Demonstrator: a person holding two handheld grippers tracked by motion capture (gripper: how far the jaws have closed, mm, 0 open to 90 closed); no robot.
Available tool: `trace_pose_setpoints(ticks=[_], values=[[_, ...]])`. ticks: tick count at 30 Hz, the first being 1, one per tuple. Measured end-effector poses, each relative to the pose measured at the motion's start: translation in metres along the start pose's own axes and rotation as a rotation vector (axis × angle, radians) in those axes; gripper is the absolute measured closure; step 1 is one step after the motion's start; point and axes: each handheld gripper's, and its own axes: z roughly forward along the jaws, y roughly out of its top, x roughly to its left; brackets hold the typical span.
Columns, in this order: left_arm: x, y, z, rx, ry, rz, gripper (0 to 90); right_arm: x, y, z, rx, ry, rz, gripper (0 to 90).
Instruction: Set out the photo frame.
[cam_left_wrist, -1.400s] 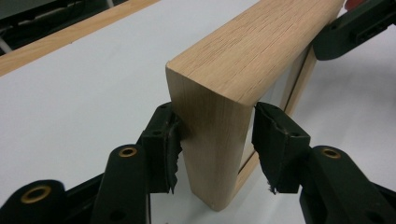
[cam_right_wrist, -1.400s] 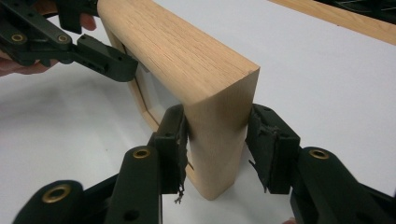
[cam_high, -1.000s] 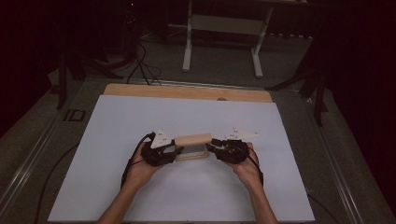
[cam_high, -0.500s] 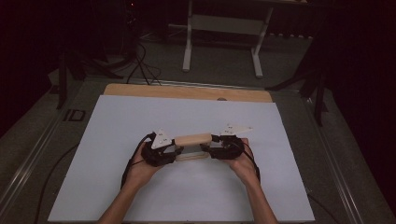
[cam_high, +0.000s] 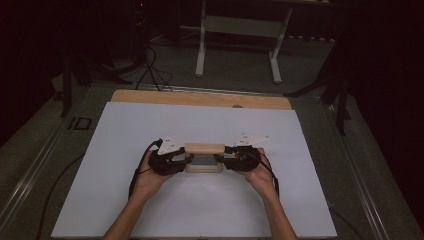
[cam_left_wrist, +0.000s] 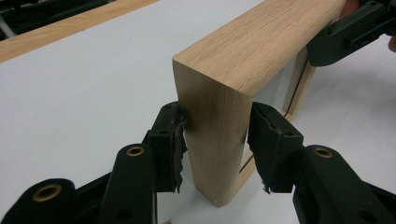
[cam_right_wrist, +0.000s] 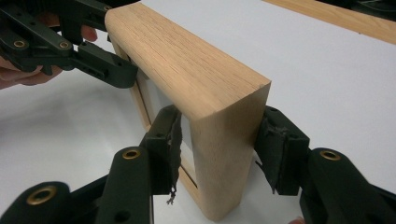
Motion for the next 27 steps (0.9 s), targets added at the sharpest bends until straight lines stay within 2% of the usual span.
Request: trace_pose_setpoints(ticks=[6,10,27], values=[[0.000,0.000,-0.002,0.008,0.010,0.018,57.0,0.001,0.000,0.001,0.000,0.000,-0.001,53.0],[0.002,0.000,-0.004,0.009,0.011,0.013,57.0,0.002,0.000,0.004,0.001,0.000,0.008,53.1],[0.008,0.002,0.000,0.015,0.026,-0.054,56.2,0.001,0.004,0.012,-0.001,-0.027,0.060,51.6]])
